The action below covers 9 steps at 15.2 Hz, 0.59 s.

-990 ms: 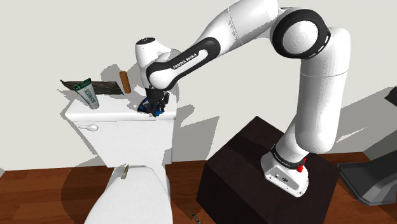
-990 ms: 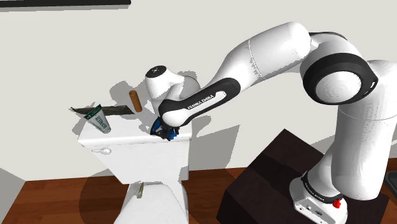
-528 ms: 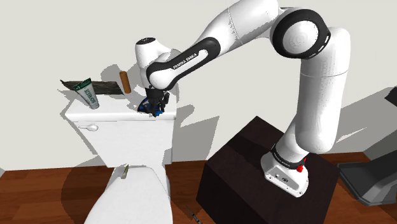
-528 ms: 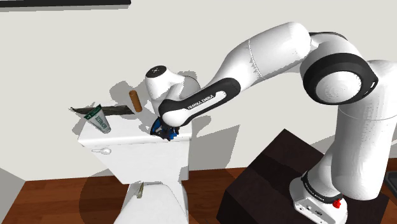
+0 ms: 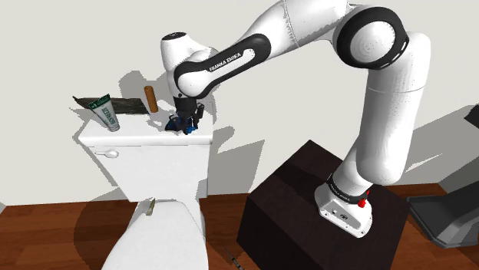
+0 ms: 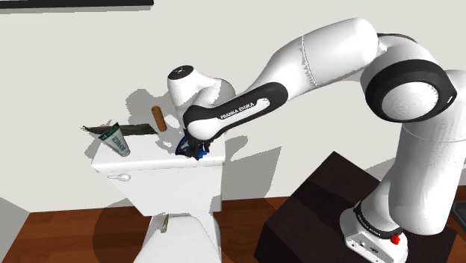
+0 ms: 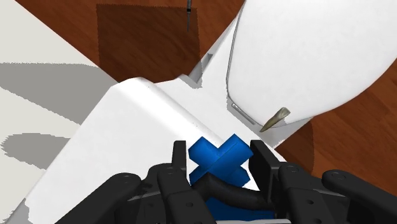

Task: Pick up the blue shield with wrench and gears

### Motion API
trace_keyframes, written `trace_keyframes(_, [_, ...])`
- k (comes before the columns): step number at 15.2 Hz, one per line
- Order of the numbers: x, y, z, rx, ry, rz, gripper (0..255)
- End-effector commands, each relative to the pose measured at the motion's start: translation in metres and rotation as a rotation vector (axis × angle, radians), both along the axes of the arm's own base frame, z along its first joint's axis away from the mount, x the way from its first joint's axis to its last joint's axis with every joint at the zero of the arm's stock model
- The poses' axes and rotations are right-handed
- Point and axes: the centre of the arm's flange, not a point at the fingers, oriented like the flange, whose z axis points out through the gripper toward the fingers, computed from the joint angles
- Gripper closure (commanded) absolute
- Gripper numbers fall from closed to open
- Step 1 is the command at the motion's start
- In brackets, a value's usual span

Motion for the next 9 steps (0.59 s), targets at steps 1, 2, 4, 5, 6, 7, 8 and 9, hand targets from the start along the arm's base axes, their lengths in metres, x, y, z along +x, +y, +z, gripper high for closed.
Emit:
trace_keyframes(1, [0.0,-0.001,0.011,0.0,0.0,0.0,255])
trace_keyframes(2, [0.0,-0.001,0.016,0.0,0.0,0.0,255])
trace_keyframes(4, [0.0,-0.001,0.027,0.0,0.0,0.0,255])
trace_keyframes(5, [0.0,-0.001,0.032,0.0,0.0,0.0,255])
trace_keyframes(6, [0.0,-0.001,0.038,0.0,0.0,0.0,255])
trace_keyframes(7, [0.0,-0.001,0.043,0.0,0.0,0.0,255])
trace_keyframes(8, [0.0,-0.001,0.044,0.0,0.0,0.0,255])
trace_keyframes(9, [0.0,-0.001,0.044,0.0,0.0,0.0,255])
